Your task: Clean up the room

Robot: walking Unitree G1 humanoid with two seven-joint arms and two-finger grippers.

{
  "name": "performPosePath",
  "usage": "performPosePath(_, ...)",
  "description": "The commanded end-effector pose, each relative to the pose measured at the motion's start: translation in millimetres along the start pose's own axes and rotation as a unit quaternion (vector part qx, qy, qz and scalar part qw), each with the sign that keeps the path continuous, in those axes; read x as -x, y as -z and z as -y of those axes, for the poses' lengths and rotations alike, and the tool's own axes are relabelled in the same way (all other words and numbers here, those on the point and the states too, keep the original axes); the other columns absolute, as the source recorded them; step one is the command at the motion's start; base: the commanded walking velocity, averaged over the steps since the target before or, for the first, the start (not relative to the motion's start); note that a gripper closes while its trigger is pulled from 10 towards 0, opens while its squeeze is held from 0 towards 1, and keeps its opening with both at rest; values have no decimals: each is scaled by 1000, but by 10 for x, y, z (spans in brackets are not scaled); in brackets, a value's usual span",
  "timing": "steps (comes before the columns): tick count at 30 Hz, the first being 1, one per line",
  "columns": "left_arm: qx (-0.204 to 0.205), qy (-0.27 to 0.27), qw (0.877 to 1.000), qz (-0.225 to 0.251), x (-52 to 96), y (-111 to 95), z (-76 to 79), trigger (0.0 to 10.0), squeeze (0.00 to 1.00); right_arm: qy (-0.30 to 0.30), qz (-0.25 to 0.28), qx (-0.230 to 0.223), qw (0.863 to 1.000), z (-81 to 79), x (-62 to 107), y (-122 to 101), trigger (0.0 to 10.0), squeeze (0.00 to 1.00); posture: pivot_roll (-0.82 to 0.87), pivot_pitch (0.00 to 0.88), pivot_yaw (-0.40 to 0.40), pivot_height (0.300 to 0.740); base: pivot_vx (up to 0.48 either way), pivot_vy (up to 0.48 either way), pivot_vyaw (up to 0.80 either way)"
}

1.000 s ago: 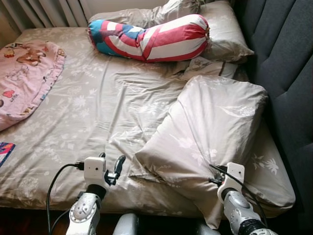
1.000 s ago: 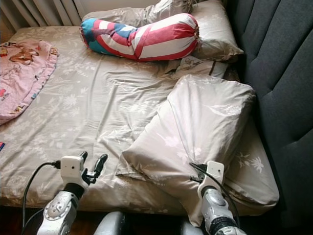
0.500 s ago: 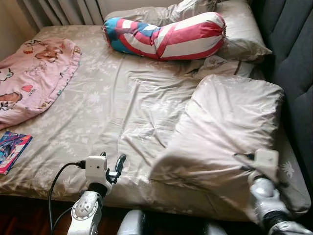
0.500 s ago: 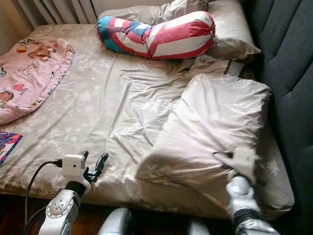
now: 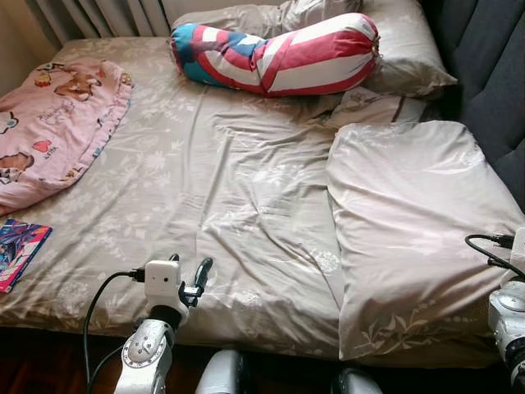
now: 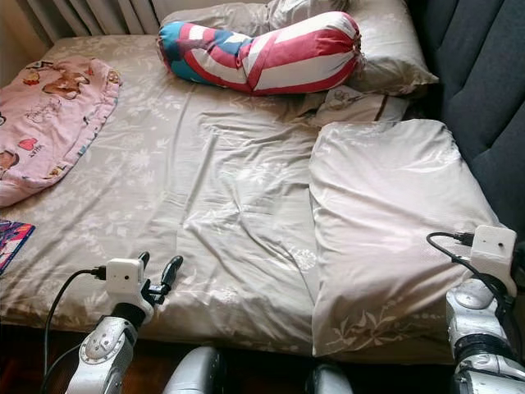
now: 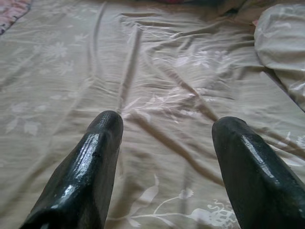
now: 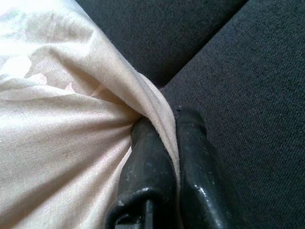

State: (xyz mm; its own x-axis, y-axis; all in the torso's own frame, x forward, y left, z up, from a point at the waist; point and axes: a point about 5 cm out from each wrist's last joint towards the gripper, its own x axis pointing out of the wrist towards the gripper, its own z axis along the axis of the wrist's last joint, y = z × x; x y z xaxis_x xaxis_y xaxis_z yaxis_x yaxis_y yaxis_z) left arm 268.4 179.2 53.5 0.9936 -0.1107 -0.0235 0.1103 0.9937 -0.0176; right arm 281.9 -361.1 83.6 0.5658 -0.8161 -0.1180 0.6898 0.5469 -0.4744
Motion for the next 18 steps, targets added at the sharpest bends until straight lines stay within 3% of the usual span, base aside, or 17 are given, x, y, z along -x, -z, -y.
performPosePath(1, -3, -2, 1000, -11, 32, 54, -21, 10000, 0, 31, -7, -12, 999, 132, -52, 2, 10000, 0, 67, 137, 57, 655, 0, 0, 0)
performPosePath(2, -3, -2, 1000, -11, 32, 54, -21, 10000, 0, 31, -7, -12, 999, 132, -52, 2, 10000, 0, 67, 137, 57, 655, 0, 0, 0)
performPosePath(4, -4, -1, 1000, -10, 29, 53, -16, 10000, 0, 4, -25, -18, 1000, -22, 38, 96, 10000, 0, 68, 137, 57, 655, 0, 0, 0)
performPosePath(10, -6, -2, 1000, -10, 34, 54, -26, 10000, 0, -6, -59, -42, 997, -135, 134, 232, 10000, 0, 82, 137, 60, 655, 0, 0, 0)
performPosePath(11, -6, -2, 1000, -10, 36, 55, -29, 10000, 0, -9, -57, -47, 997, -154, 145, 229, 10000, 1000, 82, 136, 59, 655, 0, 0, 0)
performPosePath(18, -5, -2, 1000, -11, 38, 58, -32, 10000, 0, -18, 18, -37, 999, -201, 137, 6, 10000, 1000, 78, 136, 58, 655, 0, 0, 0)
